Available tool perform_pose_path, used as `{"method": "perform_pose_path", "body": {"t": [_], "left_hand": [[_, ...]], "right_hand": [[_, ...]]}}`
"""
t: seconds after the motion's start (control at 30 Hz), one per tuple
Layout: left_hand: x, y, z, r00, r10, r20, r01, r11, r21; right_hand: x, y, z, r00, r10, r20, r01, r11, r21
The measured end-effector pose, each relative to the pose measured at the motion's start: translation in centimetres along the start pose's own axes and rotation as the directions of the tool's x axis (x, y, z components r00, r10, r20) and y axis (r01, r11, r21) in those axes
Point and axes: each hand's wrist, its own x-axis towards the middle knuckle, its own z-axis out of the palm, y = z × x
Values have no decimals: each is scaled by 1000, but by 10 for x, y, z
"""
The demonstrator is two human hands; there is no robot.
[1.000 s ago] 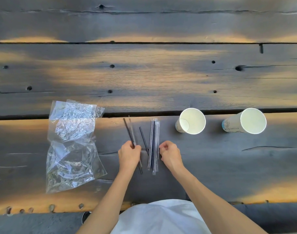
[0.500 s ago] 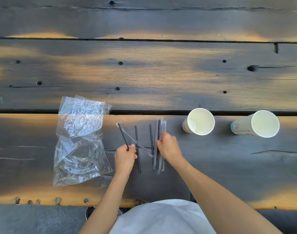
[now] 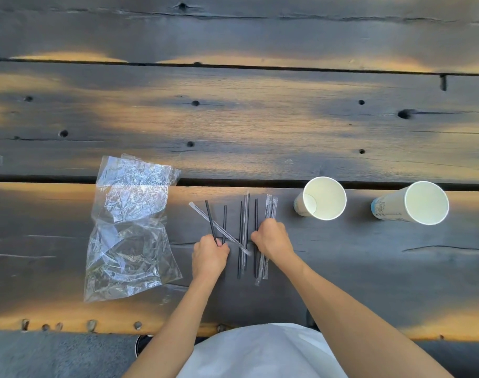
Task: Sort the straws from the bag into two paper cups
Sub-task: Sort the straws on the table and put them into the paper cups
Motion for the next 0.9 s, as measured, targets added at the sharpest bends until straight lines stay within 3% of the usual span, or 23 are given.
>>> {"method": "perform_pose_path", "body": {"t": [0.17, 0.3, 0.37, 0.6, 0.77, 0.9], "left_hand": [[-9, -6, -13, 982, 7, 190, 1, 999, -43], [-20, -14, -28, 890, -6, 455, 108, 975, -197], [-24, -16, -36, 857, 38, 514, 124, 953, -276], [-41, -24, -52, 779, 160, 606, 164, 881, -444], [-41, -11, -37, 863, 233, 448, 94, 798, -596], [-43, 2, -23, 828, 273, 490, 192, 683, -705]], "right_hand": [[-9, 4, -9, 1000, 1, -13, 1, 987, 160], [-18, 9, -14, 996, -35, 79, 13, 964, 265], [-24, 10, -17, 985, -49, 166, -15, 931, 365], [-42, 9, -25, 956, -113, 272, -62, 825, 561], [-50, 3, -18, 936, -210, 282, -18, 773, 634], [-51, -5, -9, 945, -253, 205, 73, 779, 623]]}}
